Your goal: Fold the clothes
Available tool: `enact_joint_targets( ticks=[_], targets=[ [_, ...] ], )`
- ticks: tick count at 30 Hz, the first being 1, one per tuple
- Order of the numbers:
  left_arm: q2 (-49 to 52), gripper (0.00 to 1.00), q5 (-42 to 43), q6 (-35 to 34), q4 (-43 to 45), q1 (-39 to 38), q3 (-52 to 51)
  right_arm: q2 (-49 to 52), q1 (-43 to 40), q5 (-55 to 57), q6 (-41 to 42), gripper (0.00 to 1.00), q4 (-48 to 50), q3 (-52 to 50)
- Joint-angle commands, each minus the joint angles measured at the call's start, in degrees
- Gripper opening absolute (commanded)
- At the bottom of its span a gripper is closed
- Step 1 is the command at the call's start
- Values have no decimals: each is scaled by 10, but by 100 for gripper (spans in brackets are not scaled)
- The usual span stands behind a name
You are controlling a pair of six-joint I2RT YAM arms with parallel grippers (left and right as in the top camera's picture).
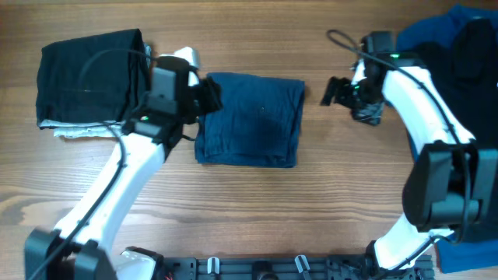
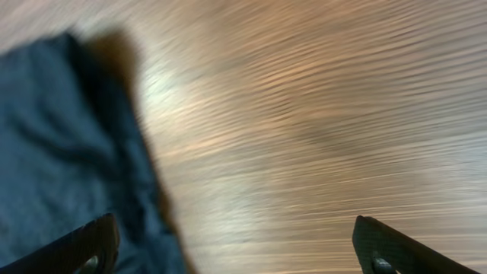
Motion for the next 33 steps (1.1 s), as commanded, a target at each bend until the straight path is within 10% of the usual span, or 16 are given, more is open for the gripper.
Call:
enact_joint_targets(
  ticks=[1,18,26,33],
  targets=[
    [73,6,49,-16,10,-39,-2,3,-23,67,10,99,7,-3],
    [259,4,167,-4,55,-82,16,3,-26,68,11,100,196,-3],
    [80,4,-5,0,-128,-75,47,3,-26,68,11,99,198,-3],
    [123,4,-27,-4,-271,-74,17,3,-26,68,11,100,198,-3]
  ],
)
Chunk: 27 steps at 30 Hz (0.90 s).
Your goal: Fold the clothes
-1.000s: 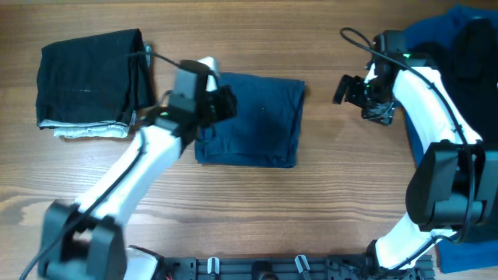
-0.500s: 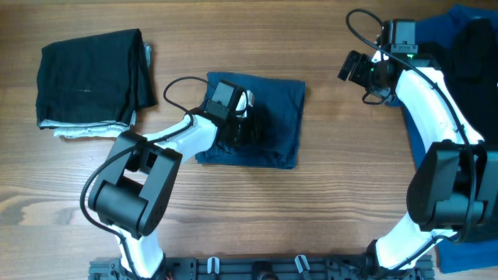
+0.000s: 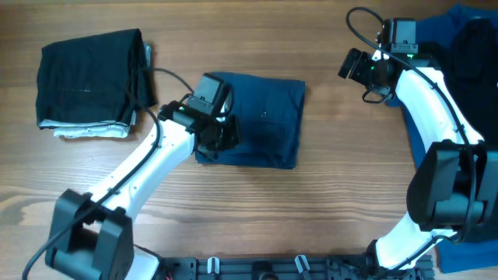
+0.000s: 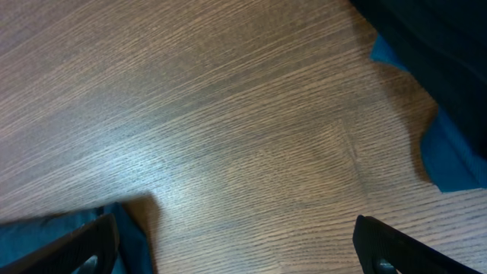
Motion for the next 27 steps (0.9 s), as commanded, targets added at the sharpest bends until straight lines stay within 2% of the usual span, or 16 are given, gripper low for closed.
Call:
enact_joint_targets(
  ticks=[1,5,11,17,19,24,27],
  targets=[
    [45,4,-28,3,-10,2,-29,2,2,10,8,100,2,0],
    [83,4,-37,3,-37,16,-32,2,2,10,8,99,2,0],
    [126,4,-103,3,-33,29,-32,2,2,10,8,99,2,0],
    [159,5,-174,3,24,49,-32,2,2,10,8,100,2,0],
    [158,9,-182,3,54,66,-32,2,2,10,8,99,2,0],
    [158,14,-182,3,169,136,-27,2,2,10,8,100,2,0],
    [147,8,-135,9,117,155,15,2,2,10,8,100,2,0]
  ],
)
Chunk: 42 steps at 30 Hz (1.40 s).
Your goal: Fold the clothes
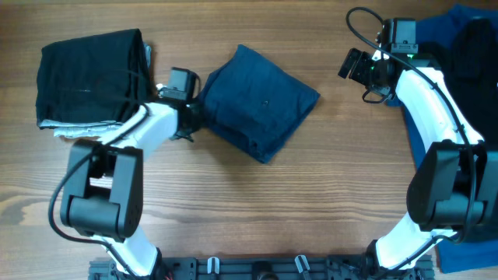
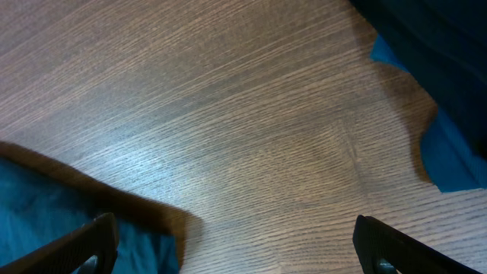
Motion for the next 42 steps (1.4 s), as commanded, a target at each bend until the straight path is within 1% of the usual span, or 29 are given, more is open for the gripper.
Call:
enact_joint_targets(
  ticks=[1,3,4,5,7,8,10,11,14,17,22,25,27,31,32,35,37,38,40,41,42],
  targets=[
    [-5,8,23,7,-62,15,45,2,2,10,9,100,1,0],
    [-33,14,33,6,-98,8,70,2,2,10,8,100,1,0],
    [-50,20,37,4,-106,1,78,2,2,10,8,99,1,0],
    [-68,25,41,-6,-106,-9,81,2,2,10,8,99,1,0],
    [-86,26,40,-39,-105,-29,81,2,2,10,8,99,1,0],
    [-87,28,40,-47,-101,-43,81,2,2,10,8,100,1,0],
    [-76,41,40,-73,-99,-74,81,2,2,10,8,100,1,0],
    [-69,46,40,-76,-96,-88,81,2,2,10,9,100,1,0],
    [-47,55,37,-89,-70,-139,81,2,2,10,8,99,1,0],
    [-33,56,11,-114,-45,-174,81,2,2,10,9,99,1,0],
    [9,55,3,-118,-21,-209,81,2,2,10,9,100,1,0],
    [33,53,3,-117,-34,-215,81,2,2,10,8,99,1,0],
    [48,52,-8,-113,-72,-215,81,2,2,10,8,100,1,0],
    [54,53,-87,-95,-158,-214,81,2,2,10,9,99,1,0],
    [53,53,-120,-74,-174,-214,81,2,2,10,9,100,1,0],
    [53,55,-183,-38,-184,-211,81,2,2,10,8,99,1,0],
    [52,56,-233,-38,-195,-202,81,2,2,10,8,99,1,0],
    [52,57,-250,-37,-203,-194,83,2,2,10,8,99,1,0],
    [48,62,-250,-37,-226,-174,93,2,2,10,8,99,1,0],
    [43,67,-245,-38,-240,-163,100,2,2,10,8,99,1,0],
    [38,78,-231,-38,-247,-155,103,2,2,10,9,99,1,0]
  ],
)
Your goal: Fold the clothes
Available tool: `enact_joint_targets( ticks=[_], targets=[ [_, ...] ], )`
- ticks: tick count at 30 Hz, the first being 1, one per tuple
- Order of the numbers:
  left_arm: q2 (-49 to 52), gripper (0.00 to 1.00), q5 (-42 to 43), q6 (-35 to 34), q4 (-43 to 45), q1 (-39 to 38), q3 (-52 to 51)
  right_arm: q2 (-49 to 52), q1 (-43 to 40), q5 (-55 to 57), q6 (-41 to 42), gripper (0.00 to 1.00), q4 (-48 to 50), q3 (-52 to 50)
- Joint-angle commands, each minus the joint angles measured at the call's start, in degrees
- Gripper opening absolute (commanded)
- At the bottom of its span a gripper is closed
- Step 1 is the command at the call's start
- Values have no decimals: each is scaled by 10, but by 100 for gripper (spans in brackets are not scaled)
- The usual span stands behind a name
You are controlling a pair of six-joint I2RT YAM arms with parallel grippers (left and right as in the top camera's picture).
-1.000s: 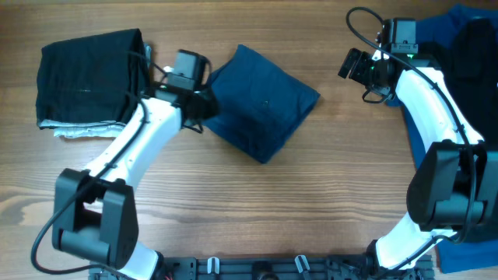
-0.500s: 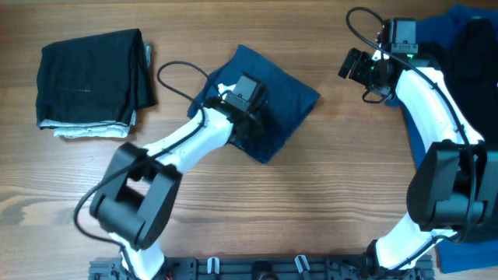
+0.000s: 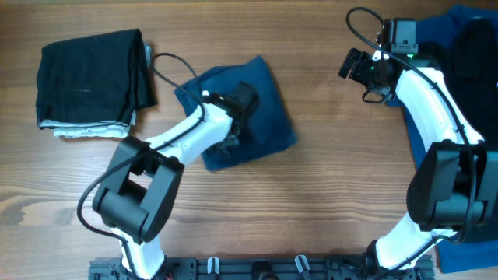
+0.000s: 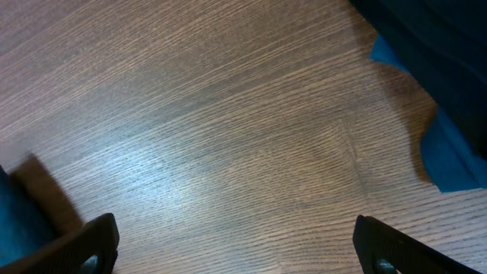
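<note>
A folded dark blue garment (image 3: 268, 124) lies askew on the wooden table (image 3: 327, 194), left of the middle. My left gripper (image 3: 233, 132) rests down on its middle, and the overhead view does not show how the jaws stand. A folded black stack (image 3: 89, 74) with a white layer under it sits at the far left. Over bare wood at the back right, my right gripper (image 3: 352, 66) hovers. In the right wrist view the right gripper (image 4: 243, 247) is open, its fingertips (image 4: 95, 243) far apart with nothing between them.
A heap of unfolded blue and dark clothes (image 3: 467, 39) fills the back right corner; its blue edge (image 4: 449, 156) and dark cloth (image 4: 434, 46) show in the right wrist view. The left arm's cable (image 3: 167, 66) loops over the table near the black stack.
The blue garment has turned further and shifted towards the left and front. My left gripper, then at the garment's left edge, is now on its middle. The right arm has not moved.
The blue garment first lay square at the middle, my left gripper at its left edge and the right gripper near its right side. Then the right arm was back by the heap. The garment was then turned diagonal, and now lies turned further.
</note>
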Motion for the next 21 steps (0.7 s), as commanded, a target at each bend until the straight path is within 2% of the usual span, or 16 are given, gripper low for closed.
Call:
enact_joint_targets(
  ticks=[1,4,6,12,18,21],
  targets=[
    [-4,84,-15,8,-24,42,9,2,2,10,8,99,1,0],
    [-7,85,99,9,-24,66,8,2,2,10,9,100,1,0],
    [-7,84,147,8,-24,78,6,2,2,10,8,100,1,0],
    [-6,80,161,6,-2,97,-32,2,2,10,8,100,1,0],
    [-6,77,233,3,67,103,-87,2,2,10,9,100,1,0],
    [-6,67,233,2,80,103,-111,2,2,10,8,100,1,0]
  ],
)
